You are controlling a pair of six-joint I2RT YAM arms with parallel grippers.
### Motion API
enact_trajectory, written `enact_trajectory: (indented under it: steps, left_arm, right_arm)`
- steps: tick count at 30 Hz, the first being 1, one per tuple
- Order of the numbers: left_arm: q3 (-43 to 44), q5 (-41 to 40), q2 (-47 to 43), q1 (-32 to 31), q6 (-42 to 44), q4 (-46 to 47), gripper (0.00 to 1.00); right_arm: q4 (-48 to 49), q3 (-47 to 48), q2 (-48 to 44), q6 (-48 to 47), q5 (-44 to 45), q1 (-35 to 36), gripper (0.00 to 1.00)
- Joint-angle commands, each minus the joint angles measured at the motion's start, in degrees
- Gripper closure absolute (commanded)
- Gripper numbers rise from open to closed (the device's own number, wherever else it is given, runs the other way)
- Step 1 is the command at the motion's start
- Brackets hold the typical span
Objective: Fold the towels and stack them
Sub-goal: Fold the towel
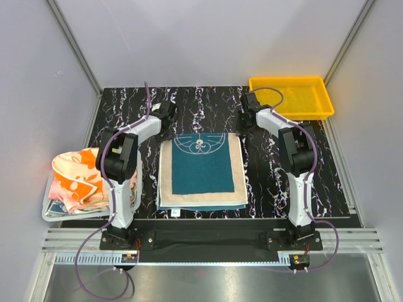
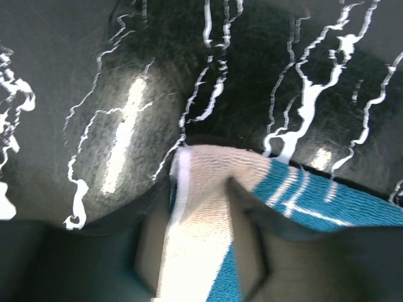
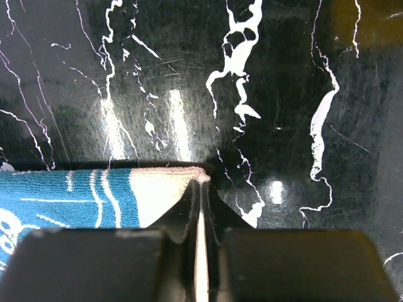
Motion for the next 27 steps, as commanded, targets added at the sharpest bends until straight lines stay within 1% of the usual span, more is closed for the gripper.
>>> enact_trajectory:
  steps: [1,3,8,9,10,12,13,21,25,27]
  left_arm:
    - [1.4,-0.2,1.0,0.2,2.0,3.1,0.62]
    - [1.0,0.0,0.6,0.2,2.6,4.1,0.66]
    - [0.6,0.6,-1.0,0.3,4.3,6.5,0.69]
    - [0.6,1.3,-1.1,0.3,4.6,7.7,0.70]
    - [0.7,1.6,-1.2,0.3,5.1,8.2,0.74]
    - [1.3,2.3,-1.2,0.4,5.9,9.6,0.75]
    - [1.6,2.5,-1.1,0.5,6.2,9.9,0.77]
    - [7.0,7.1,0.8,2.3,8.3,14.5,0.93]
    - [12.1,9.1,4.1,2.4,9.4,14.6,0.97]
    - [13.7,10.7,5.2,2.5,9.4,13.7,0.97]
  right_arm:
    - [-1.1,2.4,0.5,-1.3,1.0,0.1,0.99]
    - [-2.1,3.5,0.4,-1.5,2.9,-0.2,1.00]
    - [-3.0,5.9,-0.1,-1.7,4.7,-1.5,1.00]
    - [-3.5,7.0,0.0,-1.7,4.7,-2.1,1.00]
    - [-3.8,7.6,0.2,-1.8,4.9,-2.2,1.00]
    - [-4.5,9.4,0.7,-2.0,4.9,-2.7,1.00]
    - [-4.9,10.1,1.0,-2.1,5.1,-2.9,1.00]
    - [-5.6,15.1,3.4,-3.5,5.2,-3.7,1.00]
    - [-6.6,17.1,4.7,-4.4,4.7,-4.1,1.00]
    - [-6.6,17.3,5.0,-4.5,4.4,-4.3,1.00]
